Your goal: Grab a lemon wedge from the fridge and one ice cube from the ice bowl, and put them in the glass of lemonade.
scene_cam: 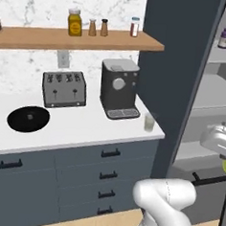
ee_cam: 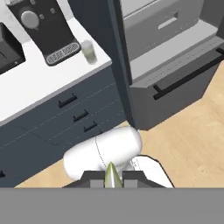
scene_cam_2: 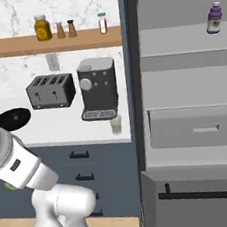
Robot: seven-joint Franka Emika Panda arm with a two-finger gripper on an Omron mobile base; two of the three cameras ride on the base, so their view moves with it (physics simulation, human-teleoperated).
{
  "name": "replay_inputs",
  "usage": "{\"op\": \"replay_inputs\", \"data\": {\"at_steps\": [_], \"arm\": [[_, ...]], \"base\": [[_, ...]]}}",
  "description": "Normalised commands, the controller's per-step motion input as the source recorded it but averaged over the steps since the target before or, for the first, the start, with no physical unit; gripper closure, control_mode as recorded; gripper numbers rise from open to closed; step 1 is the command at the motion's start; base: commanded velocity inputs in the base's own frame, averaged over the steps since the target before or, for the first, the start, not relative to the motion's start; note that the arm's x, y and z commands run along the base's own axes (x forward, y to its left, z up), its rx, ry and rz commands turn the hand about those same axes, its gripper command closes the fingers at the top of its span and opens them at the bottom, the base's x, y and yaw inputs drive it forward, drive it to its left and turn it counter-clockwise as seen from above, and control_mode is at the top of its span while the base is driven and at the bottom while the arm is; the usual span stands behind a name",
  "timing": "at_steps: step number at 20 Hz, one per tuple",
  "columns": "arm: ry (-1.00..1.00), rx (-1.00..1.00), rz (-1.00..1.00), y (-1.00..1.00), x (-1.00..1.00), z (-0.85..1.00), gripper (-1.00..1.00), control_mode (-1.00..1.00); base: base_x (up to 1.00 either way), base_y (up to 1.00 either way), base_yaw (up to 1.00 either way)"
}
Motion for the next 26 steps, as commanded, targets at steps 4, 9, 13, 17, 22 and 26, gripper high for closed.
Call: {"op": "replay_inputs", "data": {"at_steps": [4, 9, 13, 17, 22, 26], "arm": [[0.00, 0.00, 0.00, 0.00, 0.00, 0.00, 1.00, 1.00], [0.00, 0.00, 0.00, 0.00, 0.00, 0.00, 1.00, 1.00], [0.00, 0.00, 0.00, 0.00, 0.00, 0.00, 1.00, 1.00], [0.00, 0.00, 0.00, 0.00, 0.00, 0.00, 1.00, 1.00], [0.00, 0.00, 0.00, 0.00, 0.00, 0.00, 1.00, 1.00], [0.00, 0.00, 0.00, 0.00, 0.00, 0.00, 1.00, 1.00]], "base": [[0.40, 0.41, -0.33], [0.40, 0.29, -0.34], [0.41, 0.39, -0.32], [0.17, 0.56, -0.28], [0.35, 0.58, -0.17], [0.61, 0.52, -0.09]]}}
